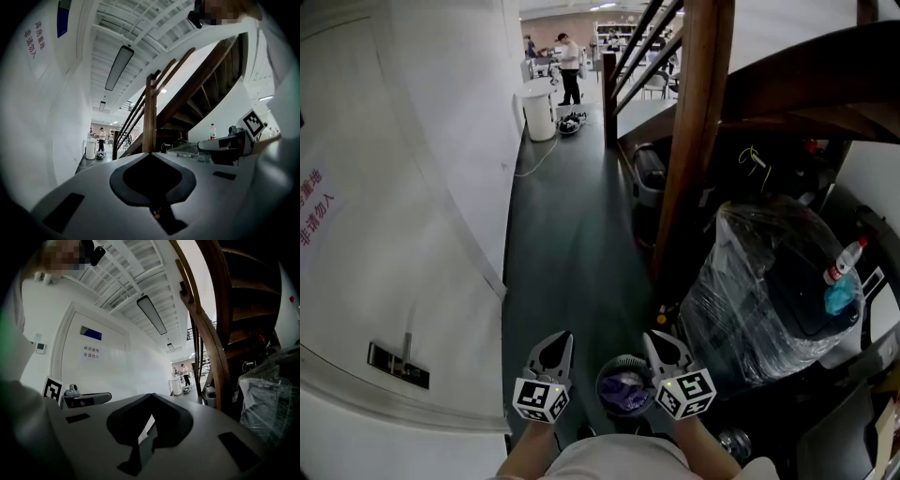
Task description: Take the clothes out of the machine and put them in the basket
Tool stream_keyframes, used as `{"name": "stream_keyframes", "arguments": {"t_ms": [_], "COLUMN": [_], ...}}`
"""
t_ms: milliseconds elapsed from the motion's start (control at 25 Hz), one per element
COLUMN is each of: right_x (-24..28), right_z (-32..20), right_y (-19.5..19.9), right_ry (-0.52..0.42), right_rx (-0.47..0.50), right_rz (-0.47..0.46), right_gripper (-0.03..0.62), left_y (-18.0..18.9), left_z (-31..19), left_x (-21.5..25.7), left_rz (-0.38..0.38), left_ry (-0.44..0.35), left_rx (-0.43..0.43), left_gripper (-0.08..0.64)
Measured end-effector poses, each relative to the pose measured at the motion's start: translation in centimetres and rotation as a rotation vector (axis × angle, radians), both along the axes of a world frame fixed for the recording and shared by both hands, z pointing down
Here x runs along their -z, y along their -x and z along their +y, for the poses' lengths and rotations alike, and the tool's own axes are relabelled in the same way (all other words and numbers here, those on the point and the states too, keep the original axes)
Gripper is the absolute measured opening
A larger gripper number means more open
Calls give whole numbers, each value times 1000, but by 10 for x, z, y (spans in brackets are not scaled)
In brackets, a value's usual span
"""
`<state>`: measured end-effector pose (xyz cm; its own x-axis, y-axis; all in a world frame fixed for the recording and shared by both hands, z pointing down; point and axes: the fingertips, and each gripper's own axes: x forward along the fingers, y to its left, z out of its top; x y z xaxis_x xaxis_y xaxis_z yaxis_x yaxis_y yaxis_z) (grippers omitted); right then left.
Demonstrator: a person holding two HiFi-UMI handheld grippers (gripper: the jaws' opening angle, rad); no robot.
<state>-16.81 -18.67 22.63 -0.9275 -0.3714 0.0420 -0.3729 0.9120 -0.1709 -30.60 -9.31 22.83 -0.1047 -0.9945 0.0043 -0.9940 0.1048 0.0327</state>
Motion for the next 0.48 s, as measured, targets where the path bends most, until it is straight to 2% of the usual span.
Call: {"name": "stream_keyframes", "arguments": {"t_ms": [120,480], "right_x": [13,20], "right_z": [-1,-5], "right_y": [0,6], "right_ry": [-16,-51], "right_rx": [-3,0], "right_rz": [-16,-19], "right_gripper": [6,6], "left_y": [-2,2], "left_z": [-3,-7], "left_x": [12,26], "left_rz": [-33,-30], "left_ry": [-11,-40], "left_rx": [-3,-12], "left_gripper": [21,21]}}
